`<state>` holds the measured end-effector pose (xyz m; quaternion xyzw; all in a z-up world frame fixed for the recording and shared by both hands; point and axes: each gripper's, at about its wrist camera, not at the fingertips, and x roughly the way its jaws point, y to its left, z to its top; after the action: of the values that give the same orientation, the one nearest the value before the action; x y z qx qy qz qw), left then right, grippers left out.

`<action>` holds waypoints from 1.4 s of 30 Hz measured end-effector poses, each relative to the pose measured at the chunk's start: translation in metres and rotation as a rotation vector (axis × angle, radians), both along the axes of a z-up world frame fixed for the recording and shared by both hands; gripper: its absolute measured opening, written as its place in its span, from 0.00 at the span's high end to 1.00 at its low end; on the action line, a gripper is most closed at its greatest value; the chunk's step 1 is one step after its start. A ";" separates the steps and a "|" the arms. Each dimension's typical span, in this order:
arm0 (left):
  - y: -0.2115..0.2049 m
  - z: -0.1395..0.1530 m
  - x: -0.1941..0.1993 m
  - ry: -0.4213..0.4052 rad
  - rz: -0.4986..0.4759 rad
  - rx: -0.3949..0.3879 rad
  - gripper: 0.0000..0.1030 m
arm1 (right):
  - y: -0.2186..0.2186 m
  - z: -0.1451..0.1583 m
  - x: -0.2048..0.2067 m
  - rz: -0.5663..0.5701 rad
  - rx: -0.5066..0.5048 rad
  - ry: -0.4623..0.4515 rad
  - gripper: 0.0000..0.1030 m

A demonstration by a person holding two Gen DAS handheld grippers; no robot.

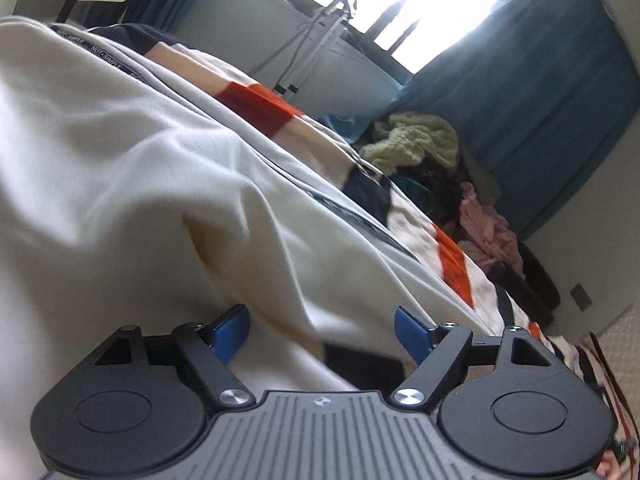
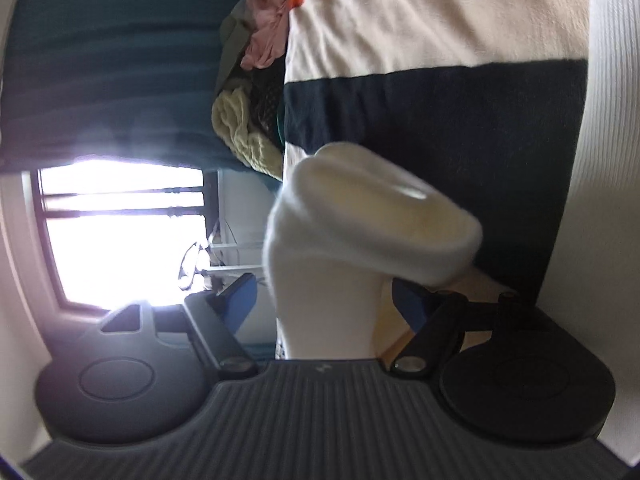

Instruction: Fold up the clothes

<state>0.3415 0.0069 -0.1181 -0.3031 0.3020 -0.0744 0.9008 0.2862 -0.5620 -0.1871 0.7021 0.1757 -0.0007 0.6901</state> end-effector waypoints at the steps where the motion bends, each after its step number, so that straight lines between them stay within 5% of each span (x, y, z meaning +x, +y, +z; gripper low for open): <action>1: 0.008 -0.005 0.005 0.008 0.025 -0.044 0.28 | -0.001 -0.002 0.000 -0.005 0.008 0.005 0.29; 5: 0.039 -0.024 0.014 0.034 0.104 -0.246 0.46 | -0.005 -0.005 -0.002 -0.031 -0.018 0.097 0.57; 9: 0.049 -0.030 0.022 0.060 0.114 -0.280 0.56 | -0.004 0.005 -0.003 -0.049 -0.113 0.129 0.89; 13: 0.050 -0.030 0.028 0.065 0.094 -0.272 0.55 | -0.006 0.029 -0.017 -0.082 -0.197 -0.002 0.94; 16: 0.053 -0.031 0.030 0.064 0.069 -0.283 0.52 | -0.006 0.055 -0.028 -0.082 -0.357 -0.035 0.94; 19: 0.052 -0.033 0.031 0.051 0.042 -0.281 0.49 | 0.000 0.068 -0.034 -0.005 -0.561 0.122 0.94; 21: 0.050 -0.034 0.033 0.045 0.036 -0.274 0.49 | 0.002 0.054 -0.037 0.108 -0.611 0.263 0.94; 25: 0.044 -0.034 0.034 0.037 0.030 -0.247 0.49 | -0.005 0.038 -0.057 0.144 -0.565 0.328 0.91; 28: 0.043 -0.033 0.034 0.035 0.030 -0.247 0.49 | -0.007 0.049 -0.069 0.065 -0.535 0.360 0.75; 32: 0.041 -0.034 0.033 0.032 0.027 -0.245 0.49 | -0.005 0.065 -0.076 -0.063 -0.654 0.377 0.33; 36: 0.039 -0.032 0.037 0.033 0.028 -0.237 0.49 | -0.008 0.079 -0.066 -0.141 -0.871 0.340 0.30; 42: 0.042 -0.032 0.041 0.062 0.039 -0.244 0.53 | -0.016 0.083 0.003 0.120 -0.875 0.153 0.32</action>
<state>0.3824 0.0487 -0.1503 -0.4182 0.3123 -0.0839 0.8489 0.2894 -0.5781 -0.1041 0.3308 0.2497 -0.0869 0.9059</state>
